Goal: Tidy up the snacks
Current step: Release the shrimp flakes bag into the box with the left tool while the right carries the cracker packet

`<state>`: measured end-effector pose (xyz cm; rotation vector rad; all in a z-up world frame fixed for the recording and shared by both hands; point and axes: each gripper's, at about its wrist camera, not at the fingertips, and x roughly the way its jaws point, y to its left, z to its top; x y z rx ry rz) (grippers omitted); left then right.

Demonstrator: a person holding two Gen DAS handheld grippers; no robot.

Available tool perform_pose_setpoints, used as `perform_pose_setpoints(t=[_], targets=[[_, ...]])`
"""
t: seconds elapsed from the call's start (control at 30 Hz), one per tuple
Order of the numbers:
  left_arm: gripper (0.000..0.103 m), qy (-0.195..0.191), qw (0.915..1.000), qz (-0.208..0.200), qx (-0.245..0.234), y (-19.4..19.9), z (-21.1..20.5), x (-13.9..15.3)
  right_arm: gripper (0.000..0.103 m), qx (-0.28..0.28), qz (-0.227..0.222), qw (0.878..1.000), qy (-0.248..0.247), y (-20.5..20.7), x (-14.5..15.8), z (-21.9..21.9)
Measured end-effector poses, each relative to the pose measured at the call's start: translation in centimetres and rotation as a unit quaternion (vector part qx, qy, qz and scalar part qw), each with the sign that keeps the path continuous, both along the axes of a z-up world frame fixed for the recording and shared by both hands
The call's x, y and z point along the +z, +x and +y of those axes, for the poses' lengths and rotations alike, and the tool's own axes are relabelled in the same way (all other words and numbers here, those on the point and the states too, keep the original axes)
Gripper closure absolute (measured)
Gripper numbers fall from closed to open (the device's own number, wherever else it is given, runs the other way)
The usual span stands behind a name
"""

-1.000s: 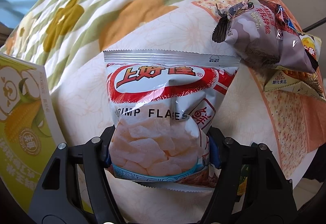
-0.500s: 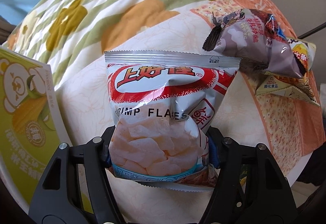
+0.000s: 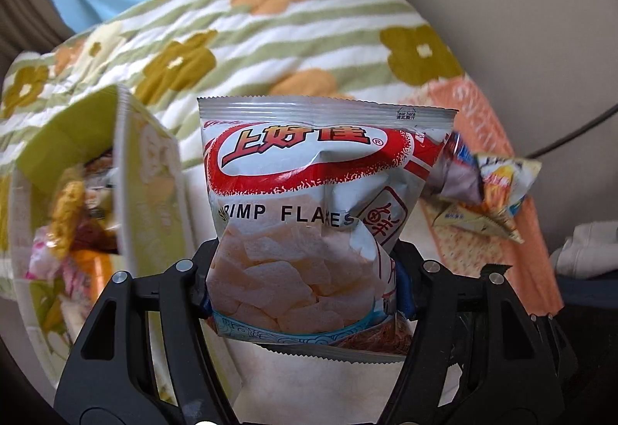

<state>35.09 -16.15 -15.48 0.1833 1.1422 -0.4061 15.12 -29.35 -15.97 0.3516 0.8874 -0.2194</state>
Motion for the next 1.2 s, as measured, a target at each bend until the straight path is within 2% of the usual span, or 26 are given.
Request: perform_pose_setpoints(t=[0.23, 0.37, 0.47, 0.6, 0.73, 0.83, 1.0, 1.1, 1.13, 1.17, 1.2], targets=[[0.039, -0.028, 0.9944, -0.052, 0.087, -1.7, 6.6, 5.8, 0.059, 0.111, -0.031, 0.993, -0.011, 2.0, 4.8, 1.4], [0.039, -0.042, 0.9872, -0.066, 0.139, -2.9, 11.5, 7.5, 0.059, 0.178, -0.055, 0.982, -0.018, 3.4, 7.4, 3.7], [0.039, -0.04, 0.9813, -0.075, 0.172, -3.6, 15.3, 8.1, 0.059, 0.219, -0.068, 0.973, -0.003, 4.3, 9.0, 6.2], [0.039, -0.035, 0.975, -0.079, 0.205, -4.1, 20.1, 7.8, 0.059, 0.26, -0.082, 0.962, 0.01, 5.6, 9.7, 10.1], [0.039, -0.025, 0.9724, -0.078, 0.219, -3.8, 23.8, 6.4, 0.059, 0.287, -0.088, 0.954, 0.014, 6.7, 9.9, 13.6], [0.039, -0.025, 0.9719, -0.061, 0.226, -3.4, 26.1, 4.6, 0.059, 0.302, -0.085, 0.949, 0.018, 7.5, 9.7, 15.5], [0.039, -0.017, 0.9761, -0.042, 0.212, -2.5, 28.0, 2.1, 0.059, 0.313, -0.065, 0.947, 0.019, 9.9, 8.8, 18.4], [0.035, -0.017, 0.9778, -0.022, 0.208, -1.8, 29.0, 0.5, 0.059, 0.313, -0.059, 0.948, 0.015, 10.2, 8.8, 20.0], [0.023, -0.021, 0.9783, -0.016, 0.205, -1.7, 29.3, 0.0, 0.059, 0.313, -0.057, 0.948, 0.014, 10.3, 8.8, 20.3], [0.007, -0.023, 0.979, -0.014, 0.202, -1.7, 29.5, -0.4, 0.059, 0.314, -0.054, 0.948, 0.011, 10.6, 8.6, 20.8], [0.002, -0.025, 0.9798, -0.016, 0.198, -1.6, 29.8, -0.5, 0.059, 0.314, -0.053, 0.948, 0.009, 10.9, 8.5, 21.2]])
